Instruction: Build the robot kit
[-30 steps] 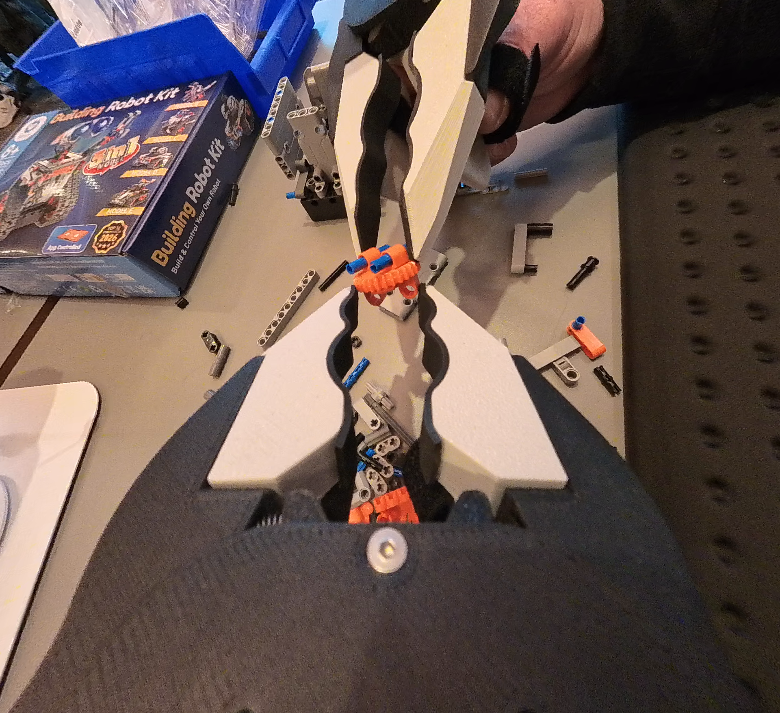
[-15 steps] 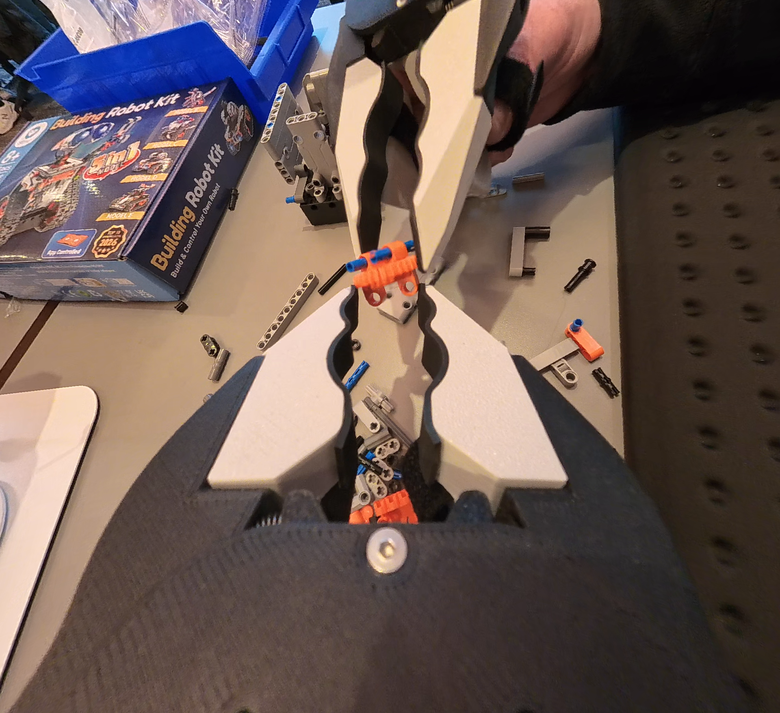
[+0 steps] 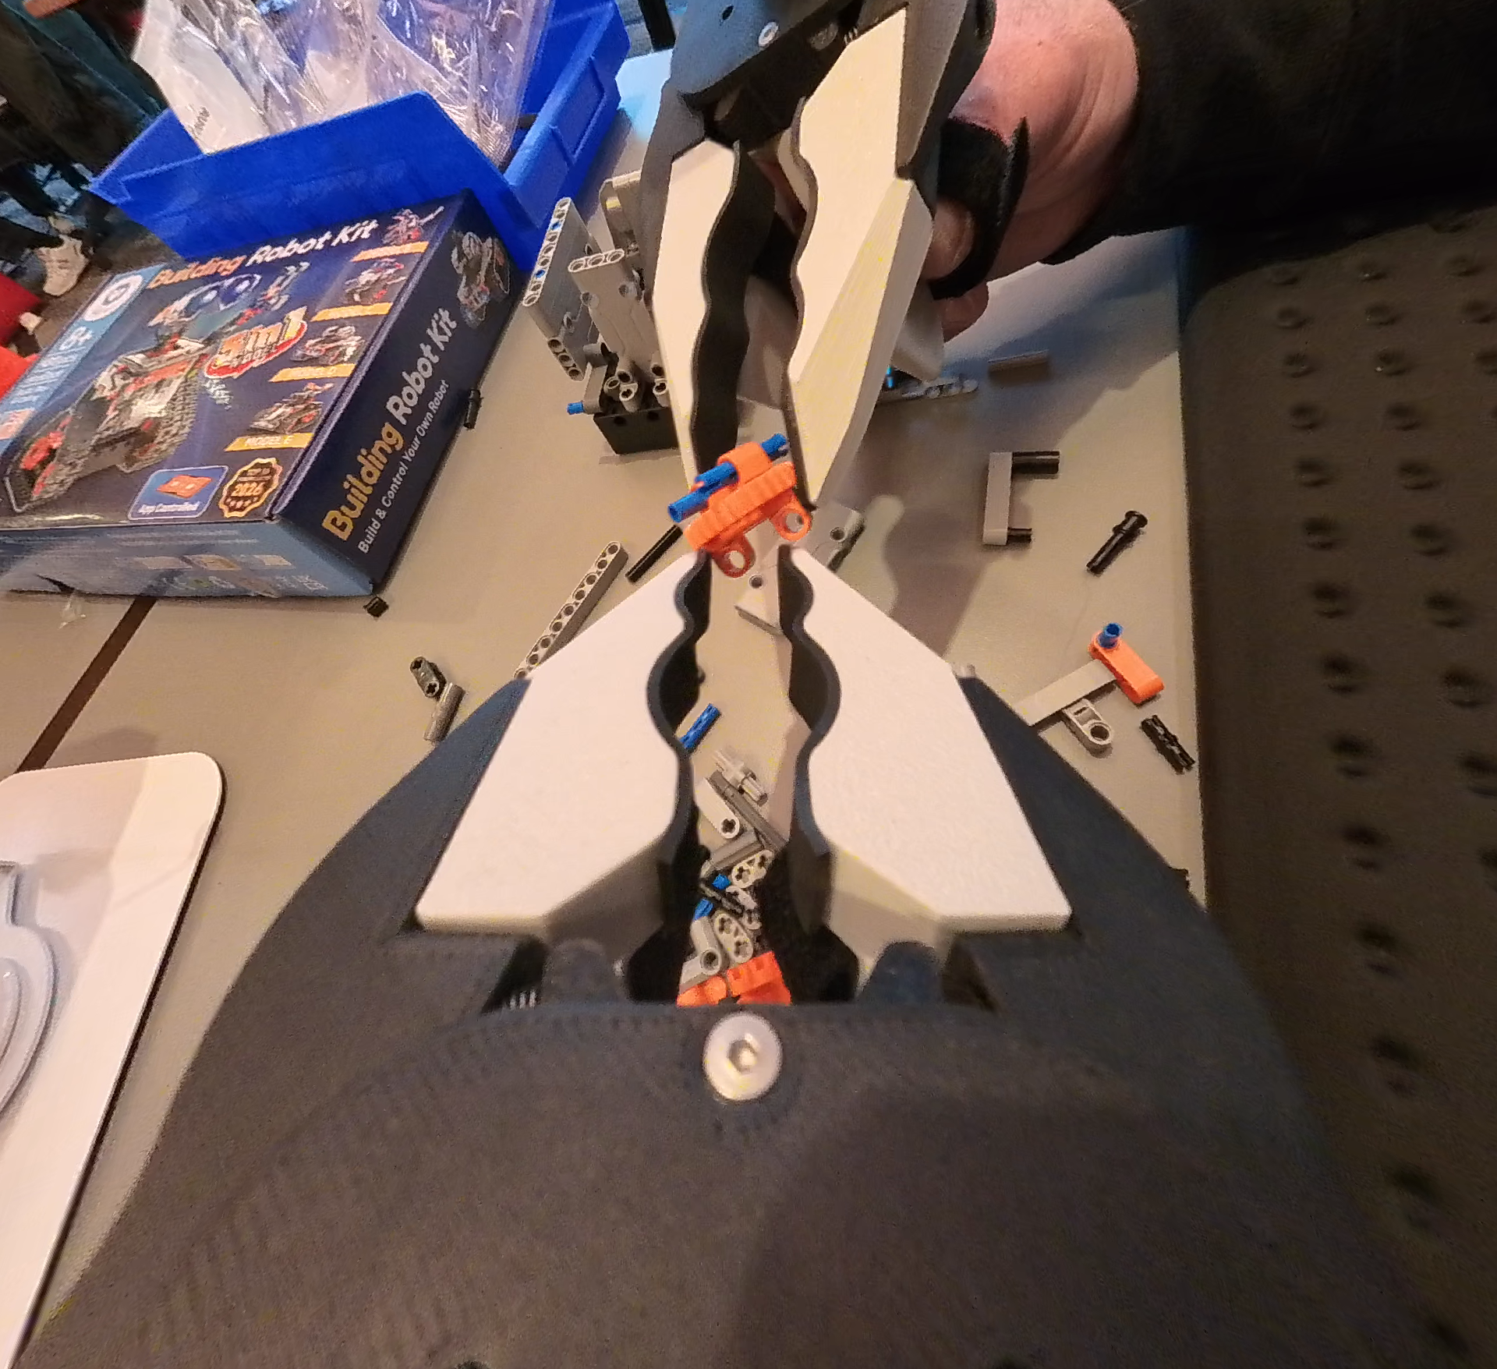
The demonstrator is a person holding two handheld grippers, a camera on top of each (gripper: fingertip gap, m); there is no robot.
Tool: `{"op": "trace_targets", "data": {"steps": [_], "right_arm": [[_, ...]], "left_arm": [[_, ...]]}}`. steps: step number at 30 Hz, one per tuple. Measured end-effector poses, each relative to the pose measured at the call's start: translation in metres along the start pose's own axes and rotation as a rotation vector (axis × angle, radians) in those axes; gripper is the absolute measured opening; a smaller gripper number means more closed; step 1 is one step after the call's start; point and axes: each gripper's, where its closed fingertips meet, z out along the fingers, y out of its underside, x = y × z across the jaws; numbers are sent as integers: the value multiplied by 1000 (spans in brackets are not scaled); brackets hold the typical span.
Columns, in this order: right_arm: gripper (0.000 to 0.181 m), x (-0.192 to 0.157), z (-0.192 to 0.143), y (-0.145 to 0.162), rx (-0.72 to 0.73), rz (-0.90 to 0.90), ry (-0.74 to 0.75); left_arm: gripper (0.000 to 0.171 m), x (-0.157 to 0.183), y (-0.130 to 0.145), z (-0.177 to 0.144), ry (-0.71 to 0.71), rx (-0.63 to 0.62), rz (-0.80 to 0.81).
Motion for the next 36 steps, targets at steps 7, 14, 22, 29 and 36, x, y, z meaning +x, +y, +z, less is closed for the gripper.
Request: {"op": "trace_targets", "data": {"steps": [7, 14, 22, 29, 36], "right_arm": [[25, -2, 1, 2, -14, -12, -3], [25, 0, 2, 5, -28, -13, 9], [24, 2, -1, 4, -27, -20, 22], [24, 2, 0, 6, -38, -19, 23], [22, 3, 1, 8, -51, -29, 35]], "left_arm": [[12, 0, 0, 0, 1, 1, 3], [14, 0, 3, 1, -46, -41, 69], [24, 2, 1, 0, -37, -35, 76], [27, 3, 0, 0, -41, -35, 84], [29, 1, -4, -2, -58, -21, 97]]}}
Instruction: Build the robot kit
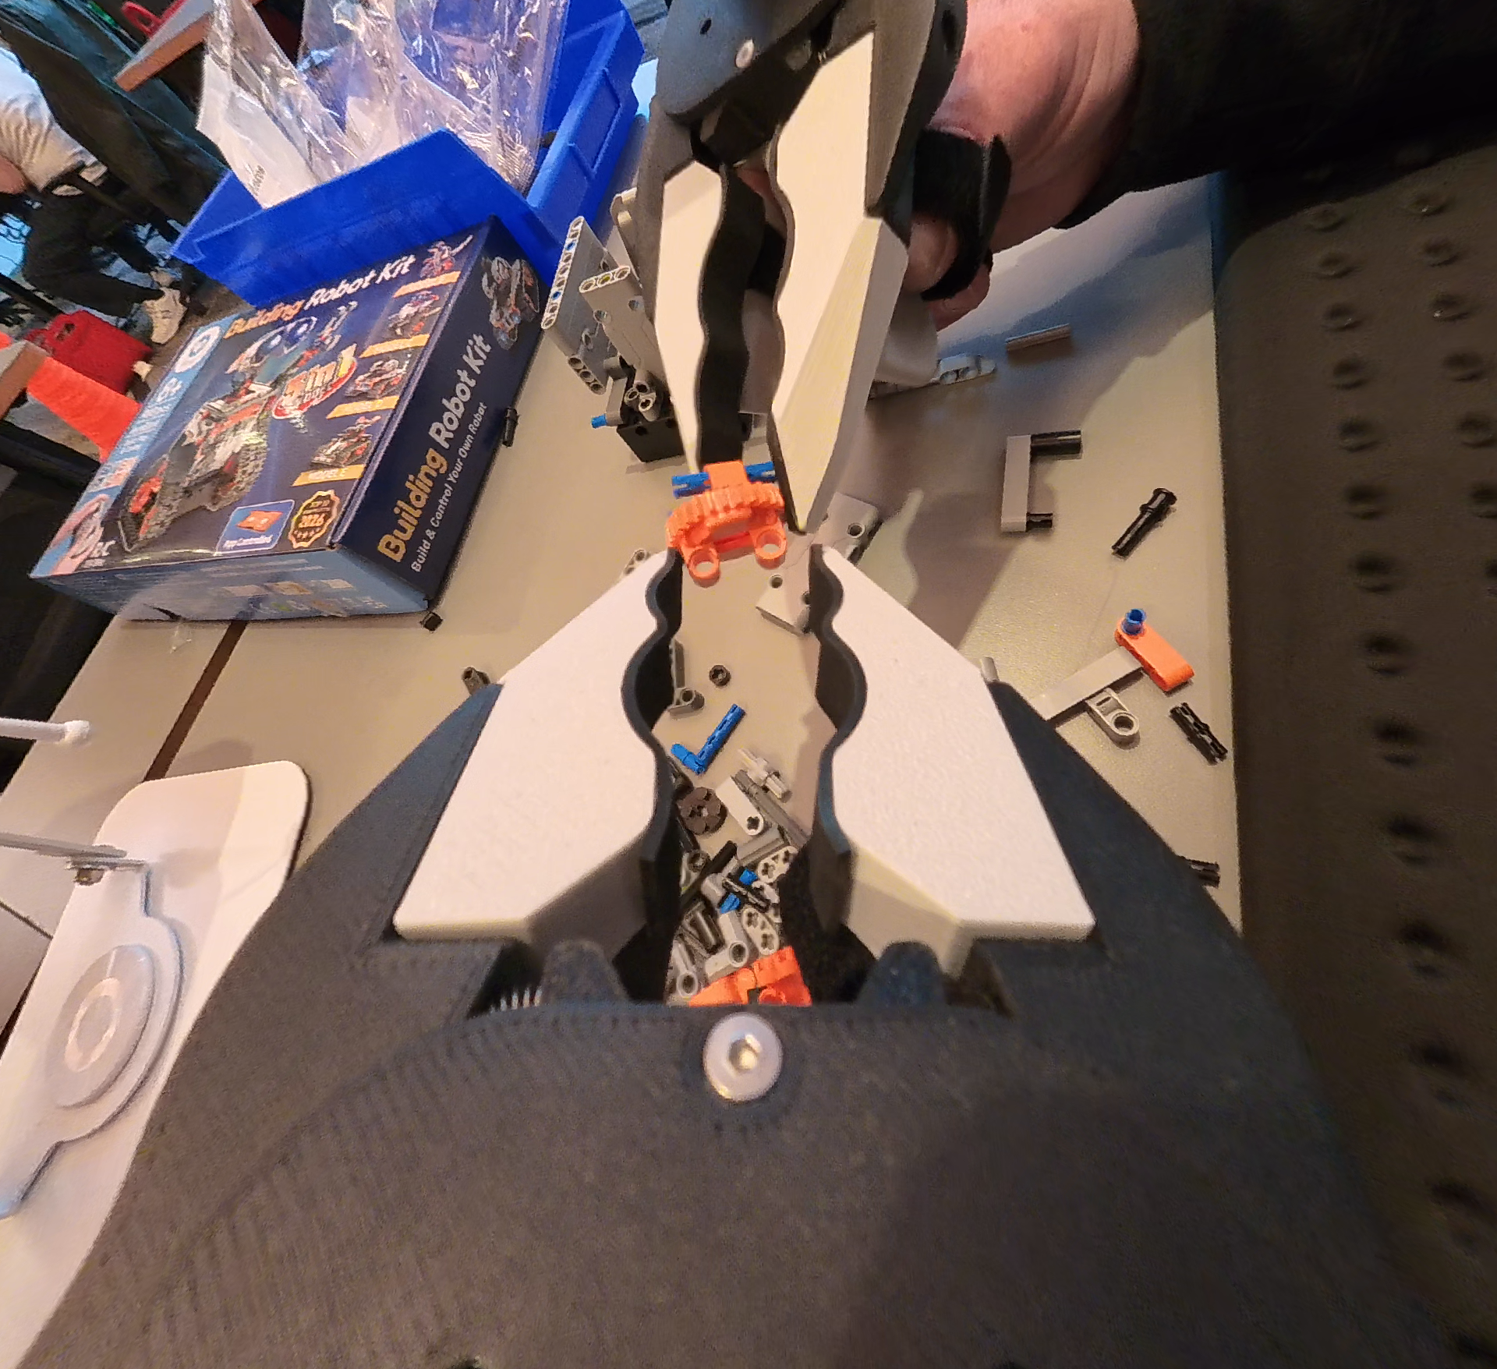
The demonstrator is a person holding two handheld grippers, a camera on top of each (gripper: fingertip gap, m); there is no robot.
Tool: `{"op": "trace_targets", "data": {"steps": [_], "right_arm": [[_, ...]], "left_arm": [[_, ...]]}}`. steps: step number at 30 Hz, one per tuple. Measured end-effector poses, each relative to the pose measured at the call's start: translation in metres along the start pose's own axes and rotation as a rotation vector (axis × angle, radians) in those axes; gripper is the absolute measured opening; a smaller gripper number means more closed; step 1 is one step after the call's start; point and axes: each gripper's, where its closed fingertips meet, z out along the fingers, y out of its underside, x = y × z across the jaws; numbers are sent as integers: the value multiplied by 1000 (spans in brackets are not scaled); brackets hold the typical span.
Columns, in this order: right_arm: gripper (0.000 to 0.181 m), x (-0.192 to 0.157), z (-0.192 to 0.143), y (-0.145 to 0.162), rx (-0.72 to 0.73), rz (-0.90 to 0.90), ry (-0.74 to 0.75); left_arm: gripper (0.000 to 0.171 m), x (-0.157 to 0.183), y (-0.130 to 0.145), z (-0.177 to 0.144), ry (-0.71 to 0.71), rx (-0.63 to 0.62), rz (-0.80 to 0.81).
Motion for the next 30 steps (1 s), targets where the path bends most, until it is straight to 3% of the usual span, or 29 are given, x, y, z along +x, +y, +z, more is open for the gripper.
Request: {"op": "trace_targets", "data": {"steps": [30], "right_arm": [[20, -1, -1, -2, 0, -48, 22]], "left_arm": [[24, -2, -2, -2, 18, 29, -46]]}}
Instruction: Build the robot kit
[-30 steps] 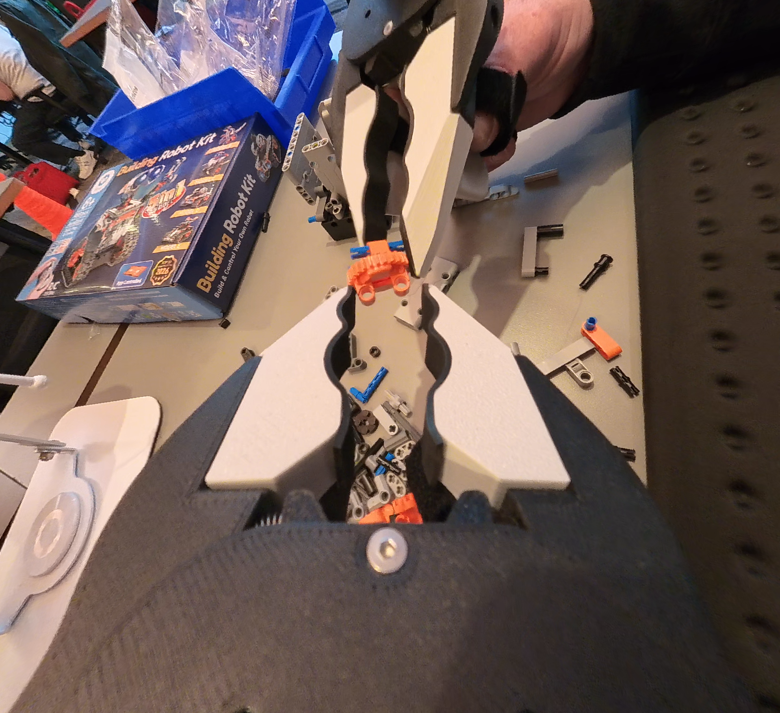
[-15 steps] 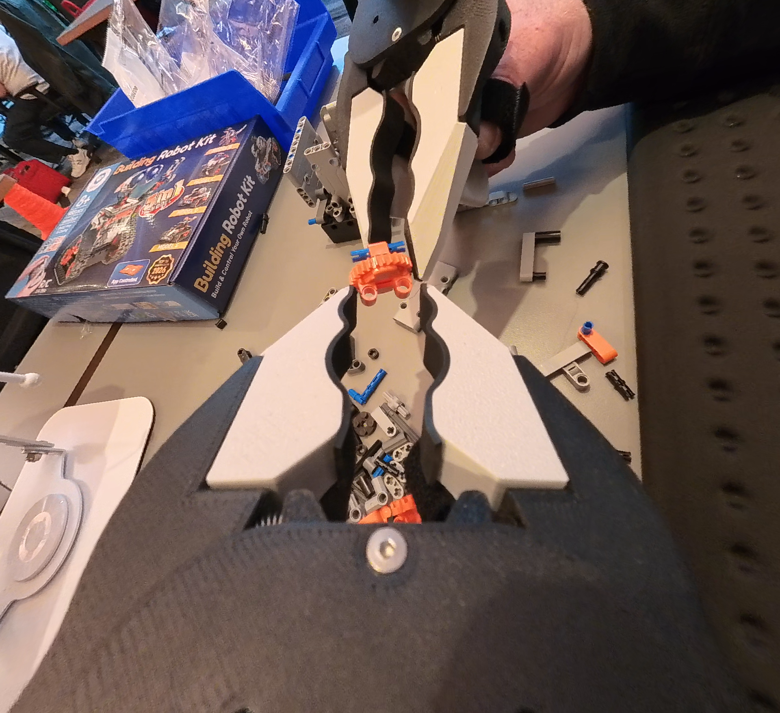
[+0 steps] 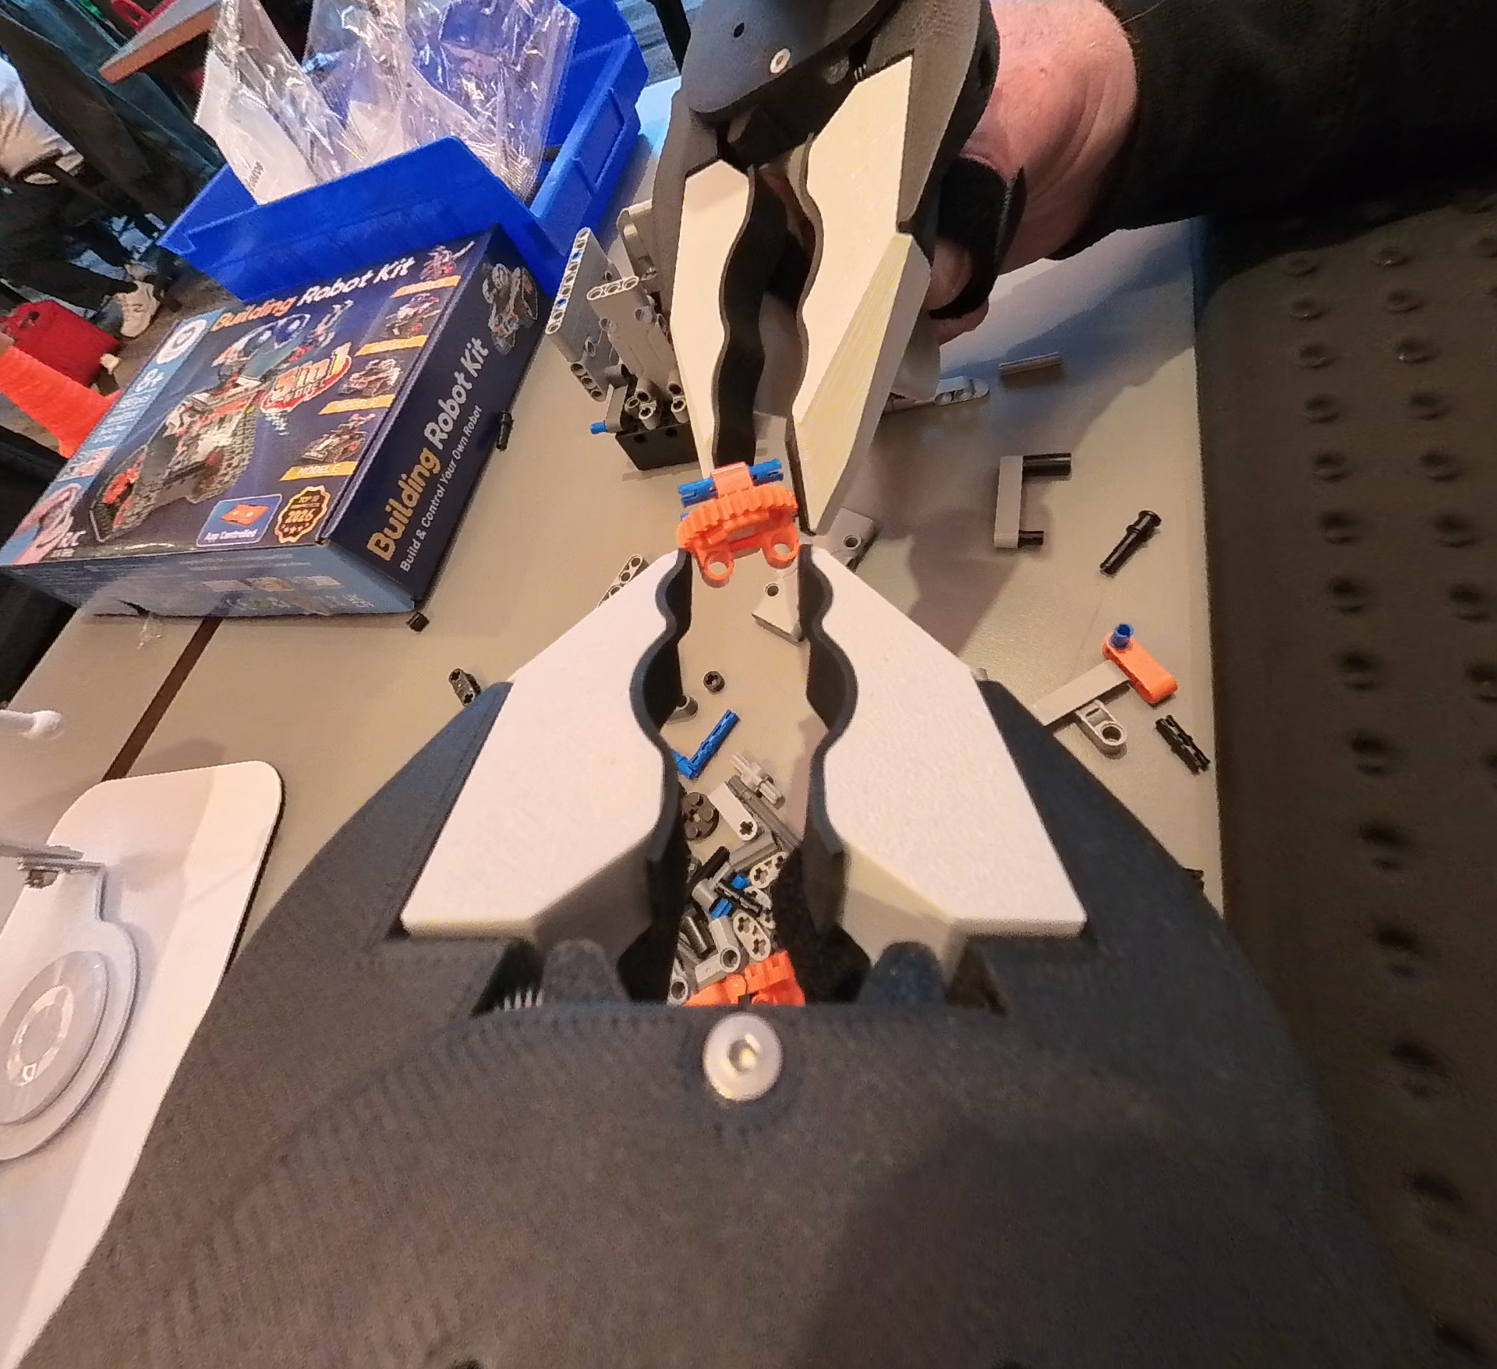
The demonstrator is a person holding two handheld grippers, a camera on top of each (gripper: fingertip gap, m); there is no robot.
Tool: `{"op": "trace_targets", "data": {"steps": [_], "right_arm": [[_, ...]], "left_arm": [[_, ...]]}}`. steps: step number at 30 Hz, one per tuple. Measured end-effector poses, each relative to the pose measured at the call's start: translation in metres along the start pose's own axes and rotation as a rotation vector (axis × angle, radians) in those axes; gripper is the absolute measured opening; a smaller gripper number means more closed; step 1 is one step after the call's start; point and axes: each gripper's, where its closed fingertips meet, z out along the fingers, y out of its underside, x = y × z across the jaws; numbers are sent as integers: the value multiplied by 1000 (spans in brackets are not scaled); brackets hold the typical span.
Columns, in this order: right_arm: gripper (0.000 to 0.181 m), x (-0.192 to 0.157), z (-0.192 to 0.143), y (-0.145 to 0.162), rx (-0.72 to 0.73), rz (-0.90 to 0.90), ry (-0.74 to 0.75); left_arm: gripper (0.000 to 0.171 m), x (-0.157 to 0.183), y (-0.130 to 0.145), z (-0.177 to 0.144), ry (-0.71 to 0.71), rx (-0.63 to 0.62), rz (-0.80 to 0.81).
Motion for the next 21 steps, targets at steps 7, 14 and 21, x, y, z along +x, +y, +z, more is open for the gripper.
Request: {"op": "trace_targets", "data": {"steps": [7, 14, 21], "right_arm": [[20, -1, -1, -1, 3, -3, -1], [20, -1, -2, -1, 4, -8, -1], [20, -4, -3, -1, 9, -6, -24]], "left_arm": [[24, 0, -2, 0, 6, 11, -9], [24, 1, -2, 0, 24, 19, -31], [23, 4, -3, -1, 48, 28, -46]]}}
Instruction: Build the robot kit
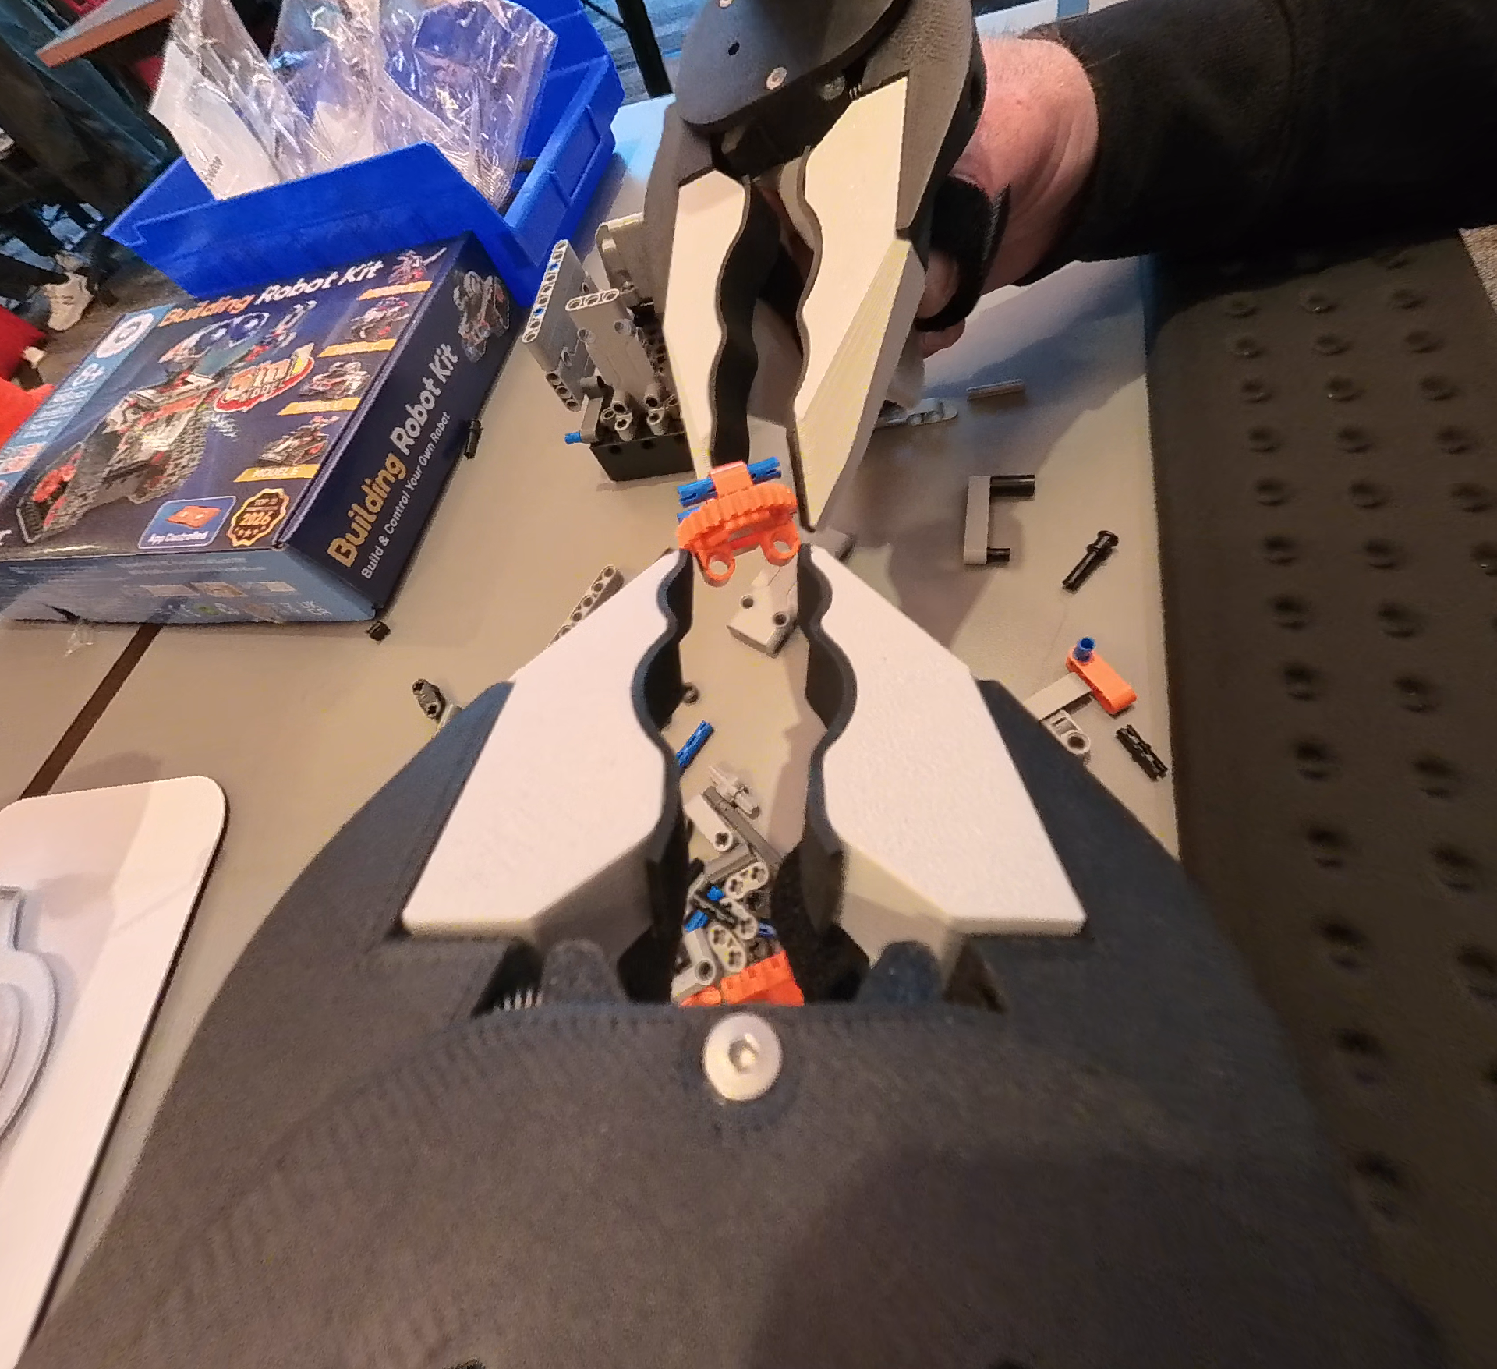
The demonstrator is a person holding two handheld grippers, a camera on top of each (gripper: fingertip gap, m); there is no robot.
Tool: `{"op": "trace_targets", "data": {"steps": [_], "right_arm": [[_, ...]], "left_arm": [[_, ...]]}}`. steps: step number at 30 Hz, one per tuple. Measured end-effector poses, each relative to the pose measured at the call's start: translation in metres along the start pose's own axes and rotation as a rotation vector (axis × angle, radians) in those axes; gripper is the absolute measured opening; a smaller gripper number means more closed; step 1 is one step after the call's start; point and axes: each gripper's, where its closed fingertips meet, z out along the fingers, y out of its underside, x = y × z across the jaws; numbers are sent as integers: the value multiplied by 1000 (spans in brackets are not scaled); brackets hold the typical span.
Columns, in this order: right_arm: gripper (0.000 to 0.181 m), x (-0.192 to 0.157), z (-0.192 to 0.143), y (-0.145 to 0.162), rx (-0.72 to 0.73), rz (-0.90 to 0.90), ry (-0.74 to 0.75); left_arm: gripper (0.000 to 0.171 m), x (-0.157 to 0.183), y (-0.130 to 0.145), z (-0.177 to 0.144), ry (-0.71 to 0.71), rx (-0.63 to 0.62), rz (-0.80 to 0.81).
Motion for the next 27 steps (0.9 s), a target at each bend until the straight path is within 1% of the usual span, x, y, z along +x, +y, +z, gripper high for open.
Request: {"op": "trace_targets", "data": {"steps": [5, 11, 27], "right_arm": [[18, -5, -3, -4, 26, 8, -37], [18, -7, -3, -5, 31, 2, -45], [16, -5, -4, -6, 29, -29, -14]], "left_arm": [[23, 3, -5, -3, 38, 38, -36], [23, 4, -7, -5, 58, 54, -54], [22, 3, -9, -5, 86, 80, -106]]}}
